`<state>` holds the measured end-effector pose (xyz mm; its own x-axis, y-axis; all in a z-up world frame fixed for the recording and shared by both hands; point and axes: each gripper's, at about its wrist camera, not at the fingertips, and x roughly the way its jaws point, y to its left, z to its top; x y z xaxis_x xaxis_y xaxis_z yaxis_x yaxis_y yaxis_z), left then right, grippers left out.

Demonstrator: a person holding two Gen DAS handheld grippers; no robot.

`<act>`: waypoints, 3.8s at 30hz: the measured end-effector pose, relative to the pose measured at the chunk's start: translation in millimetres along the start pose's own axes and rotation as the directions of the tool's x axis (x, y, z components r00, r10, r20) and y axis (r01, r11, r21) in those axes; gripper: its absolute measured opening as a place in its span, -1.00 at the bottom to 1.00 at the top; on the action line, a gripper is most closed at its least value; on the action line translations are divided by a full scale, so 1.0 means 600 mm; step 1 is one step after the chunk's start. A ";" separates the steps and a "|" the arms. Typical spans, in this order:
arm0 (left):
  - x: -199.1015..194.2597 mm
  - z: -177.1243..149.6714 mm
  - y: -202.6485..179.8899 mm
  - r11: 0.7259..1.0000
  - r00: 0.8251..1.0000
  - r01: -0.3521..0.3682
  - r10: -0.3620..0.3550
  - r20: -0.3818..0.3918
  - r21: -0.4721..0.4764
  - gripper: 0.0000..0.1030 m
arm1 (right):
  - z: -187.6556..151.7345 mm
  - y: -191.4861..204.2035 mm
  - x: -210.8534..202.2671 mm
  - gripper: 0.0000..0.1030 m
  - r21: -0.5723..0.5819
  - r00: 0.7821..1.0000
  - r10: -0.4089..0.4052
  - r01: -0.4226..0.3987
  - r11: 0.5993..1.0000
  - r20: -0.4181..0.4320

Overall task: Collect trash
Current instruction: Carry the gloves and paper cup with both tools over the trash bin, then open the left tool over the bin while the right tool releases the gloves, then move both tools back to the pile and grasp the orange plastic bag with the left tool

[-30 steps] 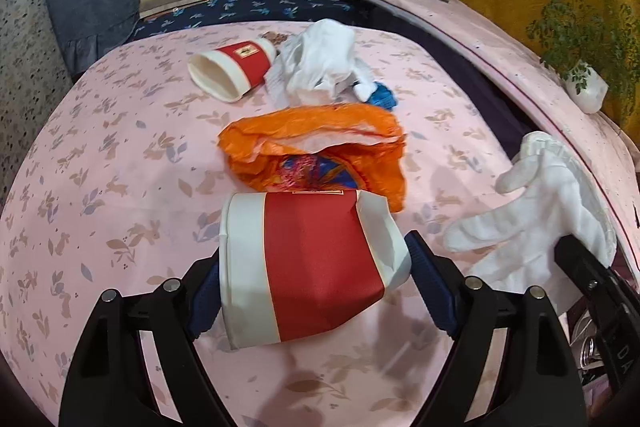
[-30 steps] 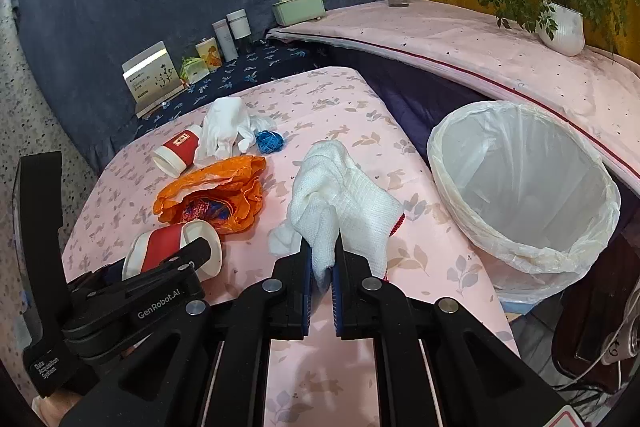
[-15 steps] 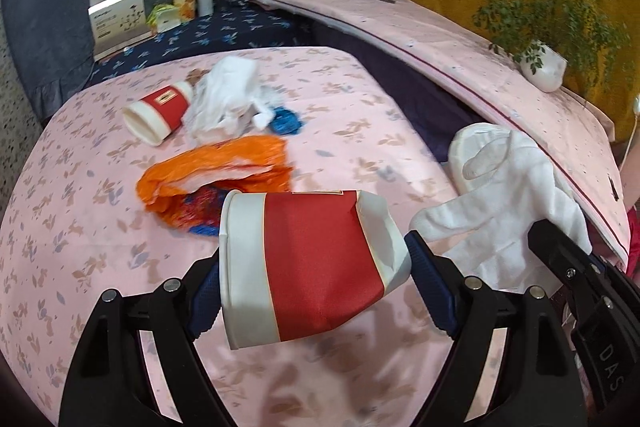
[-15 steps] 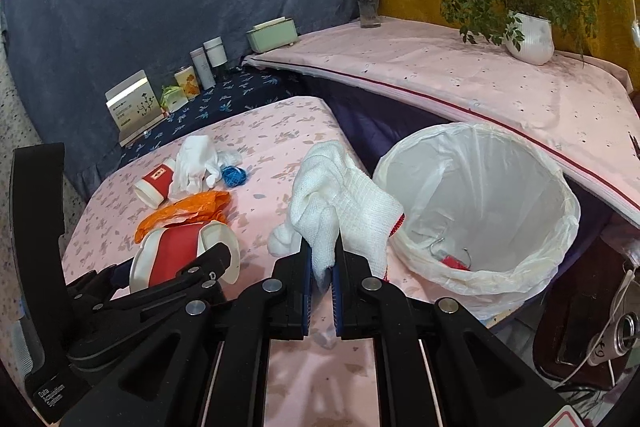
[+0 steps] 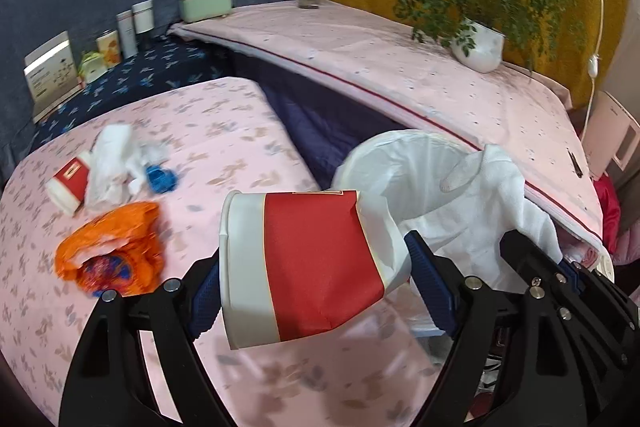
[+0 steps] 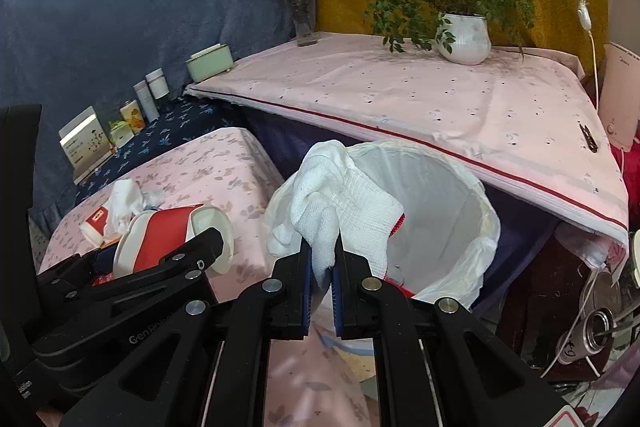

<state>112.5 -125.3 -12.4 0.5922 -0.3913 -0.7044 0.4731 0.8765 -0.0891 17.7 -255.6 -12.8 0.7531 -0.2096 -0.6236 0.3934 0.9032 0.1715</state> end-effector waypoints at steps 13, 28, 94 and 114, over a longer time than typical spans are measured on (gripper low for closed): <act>0.074 0.053 -0.096 0.990 0.991 0.126 -0.124 -0.040 0.060 0.53 | 0.028 -0.090 0.036 -0.84 0.040 0.994 -0.109 0.109 0.993 -0.004; 0.099 0.060 -0.039 0.993 0.993 0.103 -0.106 -0.054 -0.049 0.72 | 0.036 -0.083 0.059 -0.22 0.041 0.993 -0.119 0.118 0.992 0.011; -0.024 -0.073 0.415 0.962 0.989 -0.146 0.138 -0.051 -0.229 -0.75 | -0.096 0.340 0.101 0.15 -0.242 0.975 0.123 -0.167 0.956 -0.185; -0.046 -0.102 0.461 0.925 0.975 -0.223 0.207 -0.081 -0.309 -0.74 | -0.132 0.389 0.180 -0.51 -0.252 0.950 0.123 -0.200 0.947 -0.288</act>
<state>187.2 145.2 -61.0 0.6224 -0.1768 -0.7625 0.1040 0.9842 -0.1433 149.2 -37.6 -100.4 0.6115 0.0204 -0.7910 0.0894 0.9915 0.0947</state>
